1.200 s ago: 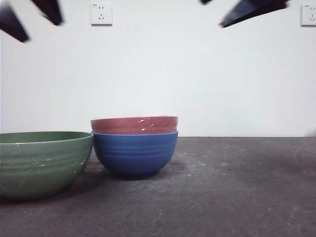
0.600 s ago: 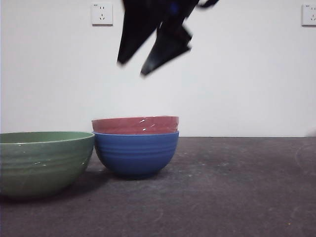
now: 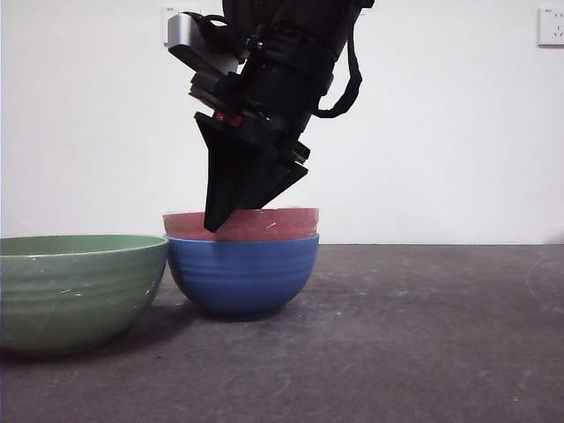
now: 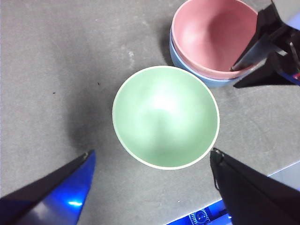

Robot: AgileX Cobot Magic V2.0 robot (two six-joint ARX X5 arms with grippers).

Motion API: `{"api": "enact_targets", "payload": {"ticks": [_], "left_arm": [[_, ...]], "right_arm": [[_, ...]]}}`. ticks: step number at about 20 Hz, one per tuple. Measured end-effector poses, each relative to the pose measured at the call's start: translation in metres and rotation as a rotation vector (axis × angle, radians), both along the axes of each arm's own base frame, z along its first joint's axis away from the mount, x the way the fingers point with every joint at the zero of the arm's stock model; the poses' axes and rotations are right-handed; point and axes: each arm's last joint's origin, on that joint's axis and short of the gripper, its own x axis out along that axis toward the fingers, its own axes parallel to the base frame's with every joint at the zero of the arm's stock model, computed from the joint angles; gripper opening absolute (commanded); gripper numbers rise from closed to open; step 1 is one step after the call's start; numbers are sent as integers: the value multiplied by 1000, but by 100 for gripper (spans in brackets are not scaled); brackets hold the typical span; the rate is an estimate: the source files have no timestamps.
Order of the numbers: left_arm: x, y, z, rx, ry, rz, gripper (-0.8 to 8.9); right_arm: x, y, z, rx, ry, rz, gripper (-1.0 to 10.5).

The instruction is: Pick up the green bowl on the top,put the green bowl on the left,pick up the red bowl in the middle,put the red bowl on the right

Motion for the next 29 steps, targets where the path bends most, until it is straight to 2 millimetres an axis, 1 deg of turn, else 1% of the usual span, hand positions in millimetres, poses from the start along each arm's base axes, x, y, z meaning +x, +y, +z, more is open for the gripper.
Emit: {"api": "enact_targets", "payload": {"ticks": [1,8,10,13,15,17,19,21,22,24,26,27,29], "left_arm": [[0,0,0,0,0,0,408],[0,0,0,4,-6,-6,408],[1,0,1,3,-12,-6,408],[1,0,1,1,-19,-6,408],[2,0,1,0,-22,-6,408],[3,-1,3,-5,-44,-6,408],[6,-1,6,-15,-85,-5,408],[9,-2,9,-26,-128,-5,408],[10,-3,10,-31,-148,-5,408],[12,-3,13,-38,-176,-5,408],[13,-3,14,-41,-190,-5,408],[13,-3,14,-42,-192,-5,408],[13,-3,14,-42,-192,-5,407]], "right_arm": [[0,0,0,-1,-3,3,-12],[2,1,3,-2,-72,55,-13],[2,0,8,-9,-101,49,-13],[-1,-3,19,11,-121,47,-13],[-6,-8,34,40,-153,44,-12],[-14,-16,59,87,-207,33,-13],[-23,-29,86,98,-288,-33,-12],[-37,-48,109,50,-351,-132,-13],[-46,-61,119,4,-370,-198,-12],[-59,-88,132,-90,-380,-340,-13],[-67,-110,137,-143,-370,-485,-13],[-70,-116,134,-150,-367,-539,-13],[-76,-122,120,-143,-333,-602,-12]]}}
